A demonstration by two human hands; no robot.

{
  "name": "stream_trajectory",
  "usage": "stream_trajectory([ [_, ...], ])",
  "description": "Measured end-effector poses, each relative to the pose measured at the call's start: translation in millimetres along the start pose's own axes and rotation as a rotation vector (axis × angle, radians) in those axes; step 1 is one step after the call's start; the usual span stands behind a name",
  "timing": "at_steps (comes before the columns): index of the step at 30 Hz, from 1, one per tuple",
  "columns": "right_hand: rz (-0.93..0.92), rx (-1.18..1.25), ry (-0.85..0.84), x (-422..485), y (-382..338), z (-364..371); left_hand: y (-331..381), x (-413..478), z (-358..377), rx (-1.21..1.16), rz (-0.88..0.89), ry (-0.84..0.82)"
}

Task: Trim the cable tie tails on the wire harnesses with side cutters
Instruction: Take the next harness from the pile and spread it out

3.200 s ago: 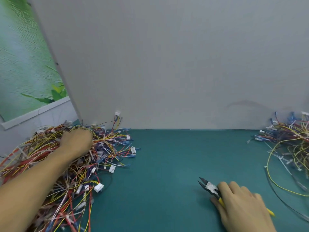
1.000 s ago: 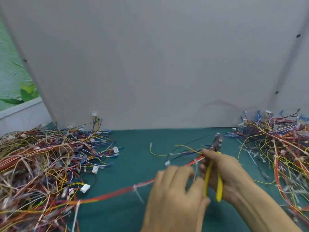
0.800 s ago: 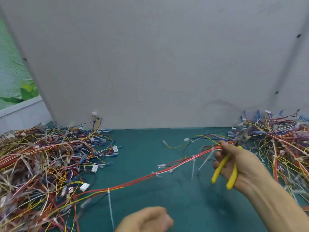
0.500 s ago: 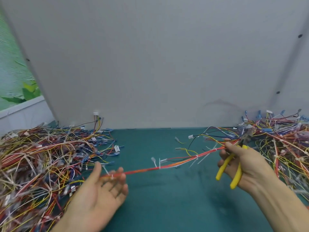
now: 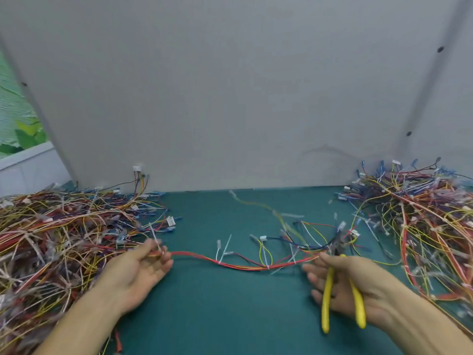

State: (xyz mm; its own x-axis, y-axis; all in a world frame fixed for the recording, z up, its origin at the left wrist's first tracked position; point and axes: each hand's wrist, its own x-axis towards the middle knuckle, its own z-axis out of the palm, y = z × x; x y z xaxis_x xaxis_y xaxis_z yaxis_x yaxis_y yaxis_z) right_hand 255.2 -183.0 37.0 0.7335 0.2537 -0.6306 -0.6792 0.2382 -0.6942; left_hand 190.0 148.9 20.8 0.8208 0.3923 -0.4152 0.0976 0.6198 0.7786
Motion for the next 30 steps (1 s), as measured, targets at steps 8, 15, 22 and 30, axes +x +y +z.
stream_trajectory([
  [8,-0.459,-0.765,0.127,-31,-4,-19,4,-15,-13,0.064,0.017,0.107],
  [15,-0.836,-1.267,0.429,-26,-8,-12,-26,-63,-6,0.512,0.016,0.095],
  [22,-0.576,-2.1,0.373,-44,1,-12,-86,-66,53,1.538,1.017,-0.472],
  [30,-0.44,-2.275,0.336,-54,-9,-50,-126,-43,104,1.751,1.126,-0.515],
])
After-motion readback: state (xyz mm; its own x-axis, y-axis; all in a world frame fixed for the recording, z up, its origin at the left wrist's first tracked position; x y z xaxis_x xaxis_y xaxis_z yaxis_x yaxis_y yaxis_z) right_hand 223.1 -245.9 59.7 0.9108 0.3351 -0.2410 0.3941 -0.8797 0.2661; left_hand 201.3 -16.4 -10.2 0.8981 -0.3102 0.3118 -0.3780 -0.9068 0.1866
